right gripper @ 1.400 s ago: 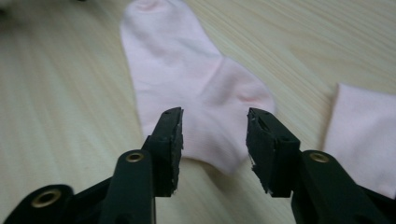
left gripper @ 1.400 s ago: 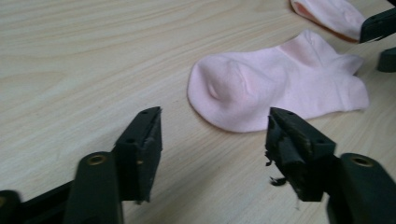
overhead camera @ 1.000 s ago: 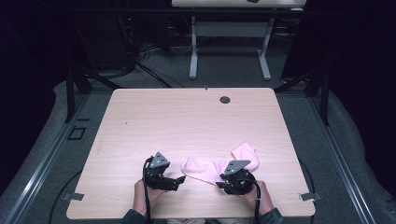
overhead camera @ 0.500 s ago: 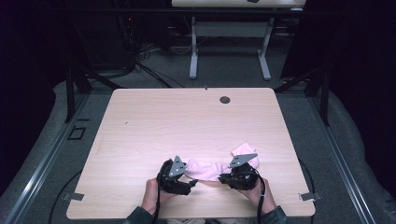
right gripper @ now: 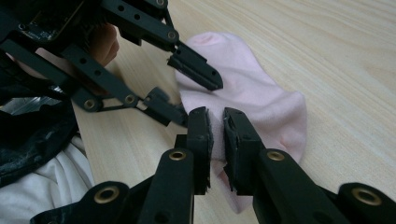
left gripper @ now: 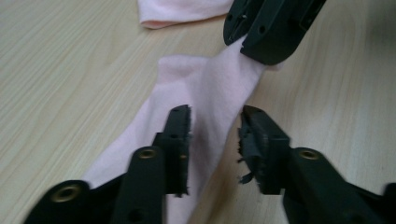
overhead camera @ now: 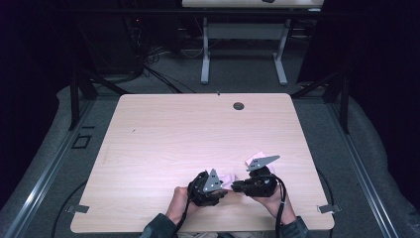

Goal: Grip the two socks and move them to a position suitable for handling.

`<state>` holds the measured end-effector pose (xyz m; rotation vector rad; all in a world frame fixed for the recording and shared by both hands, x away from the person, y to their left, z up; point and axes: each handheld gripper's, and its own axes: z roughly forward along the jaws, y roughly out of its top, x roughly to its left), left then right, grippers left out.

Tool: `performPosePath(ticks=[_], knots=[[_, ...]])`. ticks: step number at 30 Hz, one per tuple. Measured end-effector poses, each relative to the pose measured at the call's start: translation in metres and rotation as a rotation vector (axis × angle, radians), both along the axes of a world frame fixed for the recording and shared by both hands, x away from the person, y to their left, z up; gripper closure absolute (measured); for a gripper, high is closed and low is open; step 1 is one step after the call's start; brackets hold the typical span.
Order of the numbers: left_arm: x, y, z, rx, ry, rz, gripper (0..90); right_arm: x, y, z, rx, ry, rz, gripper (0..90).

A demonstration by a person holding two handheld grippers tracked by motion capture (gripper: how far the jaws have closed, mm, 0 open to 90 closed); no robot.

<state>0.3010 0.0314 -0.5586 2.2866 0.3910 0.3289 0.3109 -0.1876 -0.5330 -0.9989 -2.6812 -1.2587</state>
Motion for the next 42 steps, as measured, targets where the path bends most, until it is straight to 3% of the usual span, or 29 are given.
performPosePath(ticks=[6,10,16,22,26,29,32,34,37,39,40,42], knots=[[0.005,0.000,0.007,-0.045,0.032,0.002,86.7,-0.002,-0.003,-0.003,-0.001,-0.015,-0.010,79.2],[0.008,-0.002,0.014,-0.059,0.058,0.025,88.1,-0.005,-0.006,-0.004,0.013,-0.055,-0.033,72.0],[0.015,-0.002,0.024,-0.102,0.120,0.084,88.3,-0.020,-0.009,-0.004,-0.013,-0.188,-0.109,55.6],[0.020,-0.001,0.032,-0.130,0.169,0.127,88.3,-0.042,0.004,-0.001,-0.090,-0.373,-0.163,41.5],[0.024,0.000,0.035,-0.154,0.199,0.132,88.3,-0.048,0.018,-0.005,-0.150,-0.464,-0.181,44.7],[0.025,0.002,0.037,-0.174,0.209,0.129,88.3,-0.049,0.023,-0.008,-0.192,-0.538,-0.184,64.3],[0.025,0.006,0.038,-0.186,0.218,0.117,88.2,-0.046,0.019,-0.006,-0.168,-0.542,-0.183,80.2],[0.024,0.009,0.037,-0.198,0.217,0.098,87.5,-0.044,0.014,0.000,-0.141,-0.528,-0.178,82.9],[0.021,0.010,0.033,-0.193,0.203,0.095,78.4,-0.041,0.008,0.014,-0.086,-0.469,-0.160,84.2],[0.014,0.011,0.029,-0.185,0.178,0.123,67.7,-0.038,0.006,0.023,-0.070,-0.426,-0.160,84.5],[0.010,0.011,0.026,-0.183,0.162,0.121,66.5,-0.037,0.005,0.027,-0.065,-0.395,-0.156,84.6],[-0.001,0.011,0.019,-0.149,0.098,0.150,58.1,-0.035,0.006,0.036,-0.061,-0.365,-0.166,84.7]])
